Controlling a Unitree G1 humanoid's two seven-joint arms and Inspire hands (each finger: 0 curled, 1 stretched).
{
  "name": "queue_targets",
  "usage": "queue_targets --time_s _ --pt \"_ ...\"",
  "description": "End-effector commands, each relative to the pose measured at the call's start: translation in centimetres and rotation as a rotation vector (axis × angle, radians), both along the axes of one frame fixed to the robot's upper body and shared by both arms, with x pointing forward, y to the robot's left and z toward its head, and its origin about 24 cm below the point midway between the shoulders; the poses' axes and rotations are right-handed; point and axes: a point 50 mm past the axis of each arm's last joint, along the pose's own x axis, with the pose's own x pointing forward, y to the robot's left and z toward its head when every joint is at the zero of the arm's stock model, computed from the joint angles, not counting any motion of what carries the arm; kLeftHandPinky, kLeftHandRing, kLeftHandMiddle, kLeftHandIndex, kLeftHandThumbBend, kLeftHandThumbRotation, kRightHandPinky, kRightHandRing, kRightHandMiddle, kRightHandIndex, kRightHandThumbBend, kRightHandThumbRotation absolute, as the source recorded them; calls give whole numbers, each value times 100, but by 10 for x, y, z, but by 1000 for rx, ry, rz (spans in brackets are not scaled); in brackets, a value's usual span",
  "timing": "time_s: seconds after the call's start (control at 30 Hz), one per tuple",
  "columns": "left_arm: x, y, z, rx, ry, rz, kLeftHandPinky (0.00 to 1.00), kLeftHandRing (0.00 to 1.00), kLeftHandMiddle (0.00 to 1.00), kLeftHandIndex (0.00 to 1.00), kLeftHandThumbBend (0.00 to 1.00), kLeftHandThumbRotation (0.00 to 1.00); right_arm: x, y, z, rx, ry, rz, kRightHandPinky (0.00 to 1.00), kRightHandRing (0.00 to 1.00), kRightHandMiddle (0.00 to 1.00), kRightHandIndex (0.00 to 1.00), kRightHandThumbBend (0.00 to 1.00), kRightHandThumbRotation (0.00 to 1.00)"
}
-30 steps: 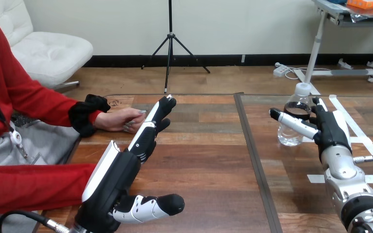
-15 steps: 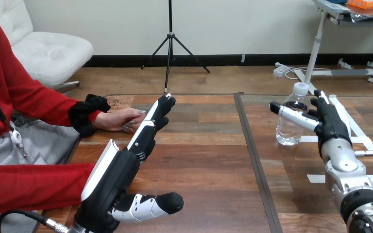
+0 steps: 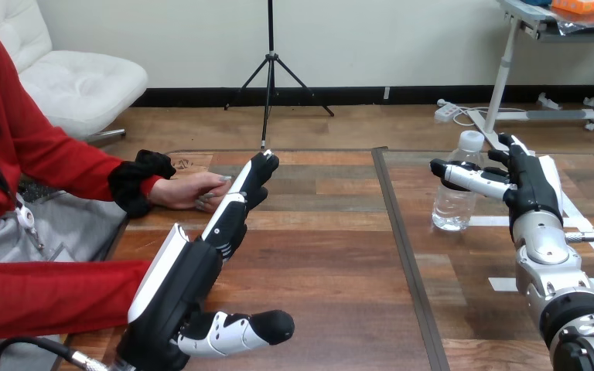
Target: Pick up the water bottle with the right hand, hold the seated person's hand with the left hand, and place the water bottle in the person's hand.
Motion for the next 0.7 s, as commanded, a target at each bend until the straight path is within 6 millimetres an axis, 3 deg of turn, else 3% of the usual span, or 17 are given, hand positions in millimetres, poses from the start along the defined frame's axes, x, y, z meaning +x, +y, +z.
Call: queue_targets --time_s 0.0,0.13,0.37,0.67 --pt "5 0 15 -10 -68 -2 96 100 100 100 100 71 22 18 34 23 -113 23 62 69 73 74 99 5" --pt "5 0 15 -9 -72 -1 96 100 100 100 100 71 22 19 33 14 -105 5 55 60 67 67 98 1" --pt "5 0 16 -9 -74 -2 95 100 100 100 100 73 21 20 32 26 -99 -25 51 55 60 57 93 0" --pt "5 0 17 -13 -81 -3 95 100 100 100 100 73 21 21 30 84 -100 -45 44 48 54 53 88 0"
